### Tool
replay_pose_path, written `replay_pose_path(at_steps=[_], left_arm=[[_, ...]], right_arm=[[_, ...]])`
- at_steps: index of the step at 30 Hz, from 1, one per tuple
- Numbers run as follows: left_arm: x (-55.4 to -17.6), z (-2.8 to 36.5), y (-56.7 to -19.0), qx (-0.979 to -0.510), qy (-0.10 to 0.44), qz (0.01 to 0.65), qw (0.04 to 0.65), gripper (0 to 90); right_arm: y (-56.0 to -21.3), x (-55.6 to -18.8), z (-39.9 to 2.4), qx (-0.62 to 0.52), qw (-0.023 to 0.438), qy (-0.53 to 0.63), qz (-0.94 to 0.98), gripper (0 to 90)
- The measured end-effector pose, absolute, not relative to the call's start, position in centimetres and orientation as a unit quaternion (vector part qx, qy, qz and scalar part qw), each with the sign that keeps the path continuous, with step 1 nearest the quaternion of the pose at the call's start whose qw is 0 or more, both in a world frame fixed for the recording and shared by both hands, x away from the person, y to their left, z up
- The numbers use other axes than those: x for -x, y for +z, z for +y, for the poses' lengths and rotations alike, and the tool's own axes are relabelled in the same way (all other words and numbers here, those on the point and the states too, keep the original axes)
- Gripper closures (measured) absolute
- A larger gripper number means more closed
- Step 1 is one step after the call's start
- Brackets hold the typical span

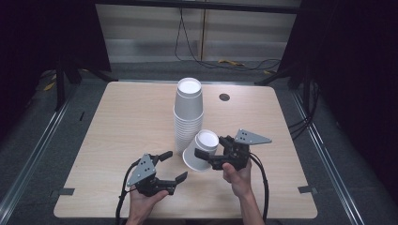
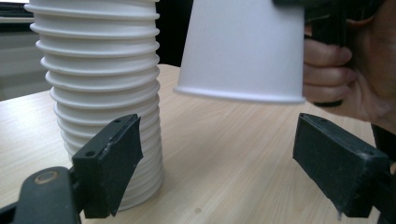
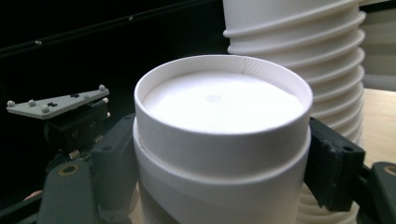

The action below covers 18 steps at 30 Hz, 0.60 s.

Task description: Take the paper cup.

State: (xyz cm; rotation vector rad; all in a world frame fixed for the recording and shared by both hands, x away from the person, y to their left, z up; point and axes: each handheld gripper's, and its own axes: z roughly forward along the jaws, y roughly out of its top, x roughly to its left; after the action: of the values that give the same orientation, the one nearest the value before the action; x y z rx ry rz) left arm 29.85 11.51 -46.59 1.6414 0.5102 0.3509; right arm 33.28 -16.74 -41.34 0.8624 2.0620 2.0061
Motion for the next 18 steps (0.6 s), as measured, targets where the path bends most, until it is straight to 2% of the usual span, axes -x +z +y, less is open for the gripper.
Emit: replay_pose_path(at_steps=[18], left_arm=[[-30.2,10.0,-46.6,-0.735,0.134,0.191,0.637,14.7]], right_arm=[[-43.6,-32.8,-15.2,-0.276,0.041,0.663,0.695,23.5]])
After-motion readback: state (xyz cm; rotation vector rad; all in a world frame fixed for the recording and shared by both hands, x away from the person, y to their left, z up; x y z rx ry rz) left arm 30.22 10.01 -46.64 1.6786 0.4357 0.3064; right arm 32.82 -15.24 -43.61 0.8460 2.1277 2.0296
